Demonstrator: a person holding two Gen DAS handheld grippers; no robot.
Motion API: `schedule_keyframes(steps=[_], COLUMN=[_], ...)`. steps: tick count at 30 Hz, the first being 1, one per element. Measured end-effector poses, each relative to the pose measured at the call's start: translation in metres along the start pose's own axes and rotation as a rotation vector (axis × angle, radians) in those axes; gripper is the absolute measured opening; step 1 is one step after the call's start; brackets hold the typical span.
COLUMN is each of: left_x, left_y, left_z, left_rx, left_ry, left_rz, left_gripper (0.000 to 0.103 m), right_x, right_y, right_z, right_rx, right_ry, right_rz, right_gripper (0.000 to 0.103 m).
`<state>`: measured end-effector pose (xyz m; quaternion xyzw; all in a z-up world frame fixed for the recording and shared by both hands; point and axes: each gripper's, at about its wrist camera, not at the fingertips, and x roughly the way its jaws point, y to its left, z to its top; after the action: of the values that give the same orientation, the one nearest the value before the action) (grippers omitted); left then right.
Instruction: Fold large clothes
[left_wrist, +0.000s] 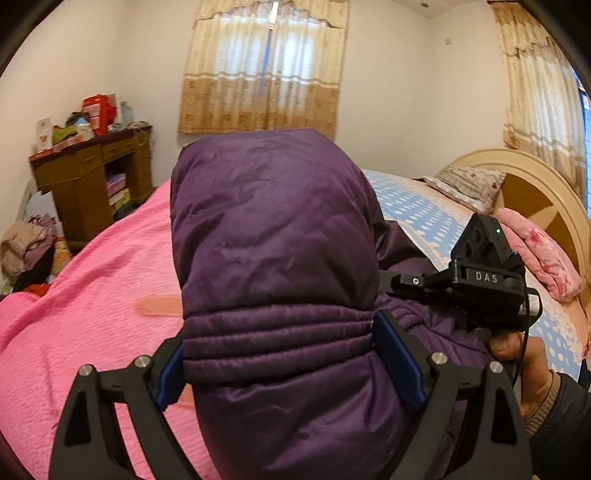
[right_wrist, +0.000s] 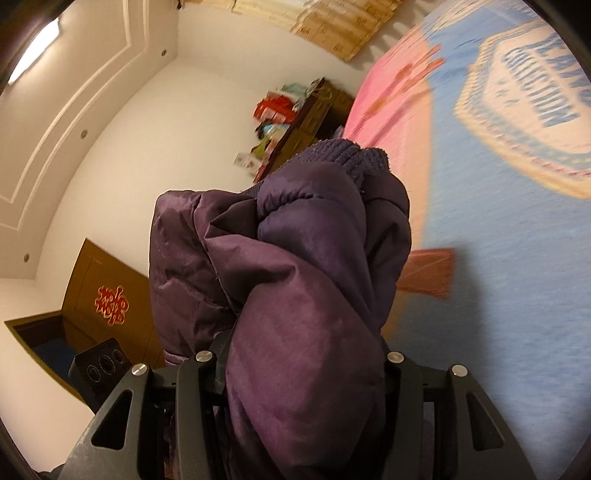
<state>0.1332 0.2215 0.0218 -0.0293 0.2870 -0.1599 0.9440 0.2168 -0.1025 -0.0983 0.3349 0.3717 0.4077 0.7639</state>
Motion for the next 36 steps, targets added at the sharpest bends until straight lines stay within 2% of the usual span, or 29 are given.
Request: schedule_keyframes(steps=[16,20,25,26,30,36], left_x=[-0.033,-0.039,-0.047,-0.047,-0.048,-0.044], left_y=[0.059,0.072,0.088,0.091,0.103,0.12], left_z=[-0.02,-0.025,-0.033,-0.034,-0.039,-0.053], left_rx=[-0.122,-0.157,-0.195,-0.205,-0.23,-0.269], left_ry=[-0.036,-0.038,-0.044,-0.043,-0.04,-0.003], left_rz=[0.149,0.174,0.196,0.2,0.212,0.214], left_gripper=[0.092,0.092,0.092,0.092,0.092,0.092], right_x=[0.138,0.16,0.189,0.199,0.22,0.255], right_y=[0.054,0.063,0.076,0.078,0.083,0.089], right_z=[-0.002,-0.007,-0.01,0.0,0.001,-0.004], right_rx=[-0.083,-0.101,-0.121,-0.121,-0.133,-0.152], right_ry=[0.189,0.226,0.264,0.268,0.303,0.348], right_rz=[0.048,0.051,0.049,0.047,0.033,0.003], right_gripper=[0.05,0.05,0.05,0.05,0.05,0.05])
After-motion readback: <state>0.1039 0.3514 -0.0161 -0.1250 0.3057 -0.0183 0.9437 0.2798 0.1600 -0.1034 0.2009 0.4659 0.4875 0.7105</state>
